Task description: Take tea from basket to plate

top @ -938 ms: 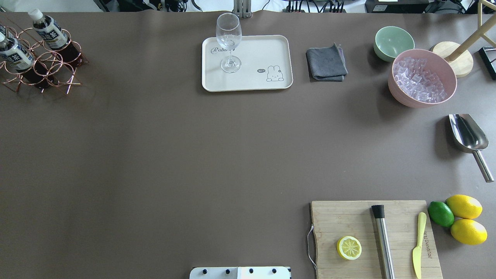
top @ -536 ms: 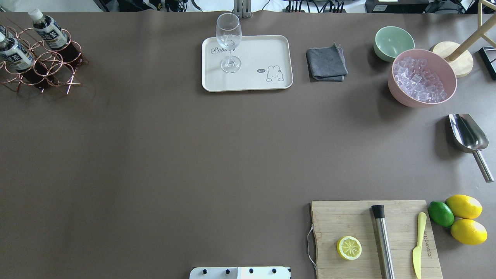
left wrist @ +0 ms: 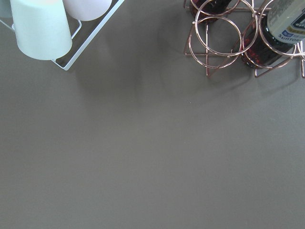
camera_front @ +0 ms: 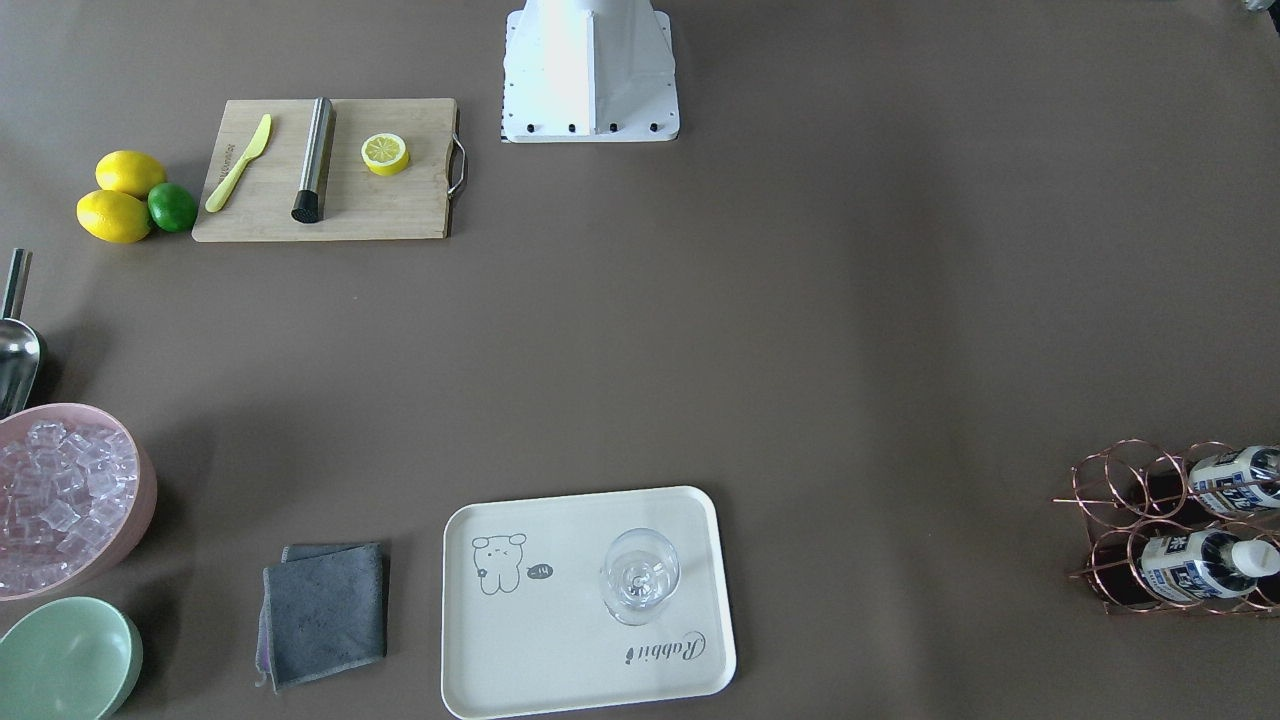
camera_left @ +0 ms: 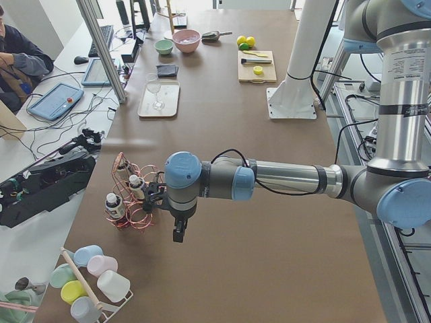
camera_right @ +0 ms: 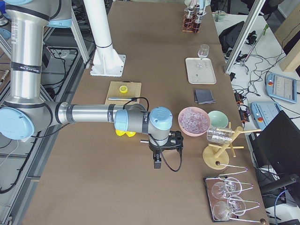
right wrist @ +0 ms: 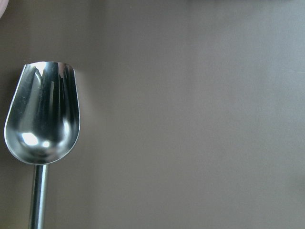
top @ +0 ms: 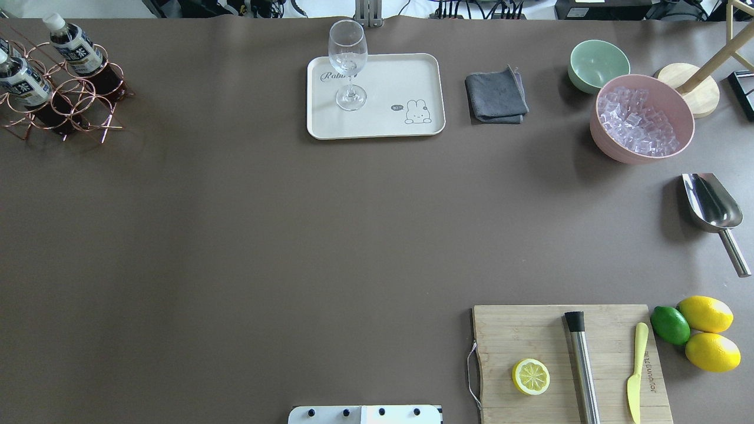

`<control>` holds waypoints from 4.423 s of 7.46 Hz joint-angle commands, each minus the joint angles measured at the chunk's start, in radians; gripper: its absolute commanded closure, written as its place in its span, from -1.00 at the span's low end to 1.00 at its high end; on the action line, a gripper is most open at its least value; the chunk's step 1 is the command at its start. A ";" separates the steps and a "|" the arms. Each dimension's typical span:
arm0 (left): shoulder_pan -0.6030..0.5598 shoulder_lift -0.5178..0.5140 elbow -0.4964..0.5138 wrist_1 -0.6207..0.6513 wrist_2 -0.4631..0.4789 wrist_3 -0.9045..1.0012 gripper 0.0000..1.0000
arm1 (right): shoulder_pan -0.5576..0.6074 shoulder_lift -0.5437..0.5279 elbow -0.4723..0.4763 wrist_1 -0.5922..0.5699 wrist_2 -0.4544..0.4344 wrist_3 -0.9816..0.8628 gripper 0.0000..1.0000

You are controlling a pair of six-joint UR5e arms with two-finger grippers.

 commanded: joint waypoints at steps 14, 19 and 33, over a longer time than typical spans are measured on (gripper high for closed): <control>0.060 -0.412 0.196 -0.021 0.004 0.955 -0.96 | 0.000 0.000 0.003 -0.001 0.000 0.000 -1.00; 0.126 -0.514 0.290 -0.024 -0.005 1.038 -0.95 | 0.003 0.002 0.002 -0.001 0.000 0.000 -1.00; 0.152 -0.513 0.336 -0.102 -0.005 1.050 -0.01 | 0.011 0.000 0.003 0.001 0.000 0.000 -1.00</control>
